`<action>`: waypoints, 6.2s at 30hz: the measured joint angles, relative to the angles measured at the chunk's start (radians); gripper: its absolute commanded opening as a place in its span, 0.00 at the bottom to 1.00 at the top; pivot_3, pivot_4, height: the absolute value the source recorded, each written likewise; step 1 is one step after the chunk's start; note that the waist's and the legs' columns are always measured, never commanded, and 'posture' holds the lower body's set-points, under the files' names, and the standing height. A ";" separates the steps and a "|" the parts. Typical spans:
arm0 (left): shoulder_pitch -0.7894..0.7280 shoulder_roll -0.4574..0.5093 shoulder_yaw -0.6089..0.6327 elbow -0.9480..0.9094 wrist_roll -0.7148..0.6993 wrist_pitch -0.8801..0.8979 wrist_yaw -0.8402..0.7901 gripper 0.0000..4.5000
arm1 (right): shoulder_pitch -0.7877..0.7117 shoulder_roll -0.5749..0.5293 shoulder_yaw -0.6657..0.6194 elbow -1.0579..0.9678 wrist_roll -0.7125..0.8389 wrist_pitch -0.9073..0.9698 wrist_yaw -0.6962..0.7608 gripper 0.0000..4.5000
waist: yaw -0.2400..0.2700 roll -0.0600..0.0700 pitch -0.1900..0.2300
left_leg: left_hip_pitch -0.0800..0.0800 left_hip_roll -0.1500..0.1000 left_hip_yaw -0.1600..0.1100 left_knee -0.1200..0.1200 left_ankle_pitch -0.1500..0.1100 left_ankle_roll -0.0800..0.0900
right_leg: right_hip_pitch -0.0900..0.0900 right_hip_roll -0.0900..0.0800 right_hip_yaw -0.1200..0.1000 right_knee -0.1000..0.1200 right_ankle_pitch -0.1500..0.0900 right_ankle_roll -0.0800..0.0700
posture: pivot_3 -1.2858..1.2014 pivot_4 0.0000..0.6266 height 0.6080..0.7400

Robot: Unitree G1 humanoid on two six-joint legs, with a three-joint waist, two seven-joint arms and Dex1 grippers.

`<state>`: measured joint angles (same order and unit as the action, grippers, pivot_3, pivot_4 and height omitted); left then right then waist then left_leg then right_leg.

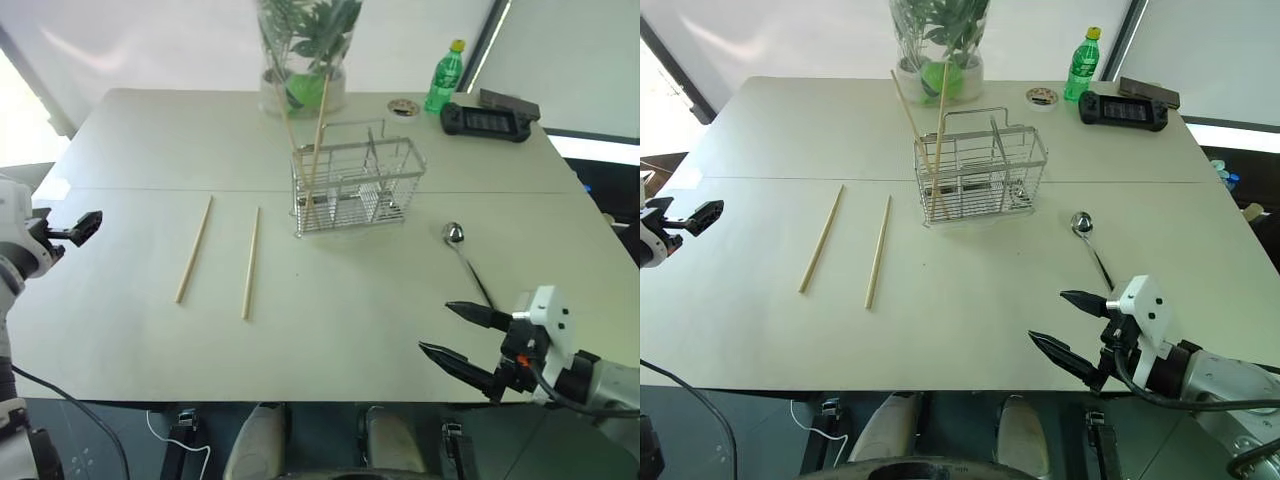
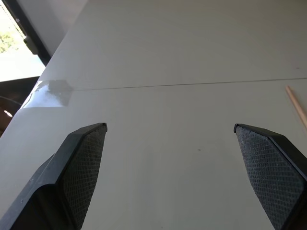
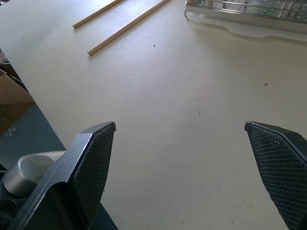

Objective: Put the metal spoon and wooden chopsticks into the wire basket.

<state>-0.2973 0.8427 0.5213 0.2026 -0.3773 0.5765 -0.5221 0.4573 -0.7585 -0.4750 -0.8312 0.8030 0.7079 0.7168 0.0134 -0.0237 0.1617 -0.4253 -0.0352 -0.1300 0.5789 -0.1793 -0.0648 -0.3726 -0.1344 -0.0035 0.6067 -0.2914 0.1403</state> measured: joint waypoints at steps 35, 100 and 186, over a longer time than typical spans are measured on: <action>-0.016 0.004 -0.036 -0.109 -0.052 0.055 -0.070 0.99 | -0.181 -0.052 0.001 0.131 -0.057 -0.023 -0.029 1.00 | -0.001 -0.003 0.000 | 0.001 0.000 0.000 0.003 0.001 0.000 | 0.000 0.000 0.000 0.006 0.000 0.000 | 0.52 0.24 0.85; -0.152 0.155 -0.226 -0.666 -0.518 0.300 -0.356 1.00 | -1.002 0.081 0.332 0.828 -0.383 0.204 -0.098 0.02 | -0.031 0.005 0.005 | 0.008 0.002 0.003 0.001 0.002 0.000 | 0.006 0.003 0.001 0.012 0.002 0.004 | 0.52 0.24 0.85; -0.500 -0.002 -0.542 0.179 -0.012 0.432 -0.022 1.00 | -0.816 -0.040 0.259 0.312 0.108 0.231 0.124 0.99 | -0.025 -0.001 0.006 | 0.007 0.015 0.004 -0.003 0.005 -0.007 | 0.000 0.016 0.003 0.016 0.004 0.002 | 0.52 0.24 0.85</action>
<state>-0.7977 0.8408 -0.0205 0.3816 -0.3897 1.0083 -0.5444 -0.3589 -0.7983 -0.2164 -0.5189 0.9106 0.9393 0.8411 -0.0111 -0.0246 0.1672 -0.4180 -0.0205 -0.1263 0.5761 -0.1740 -0.0714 -0.3730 -0.1188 -0.0002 0.6232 -0.2879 0.1422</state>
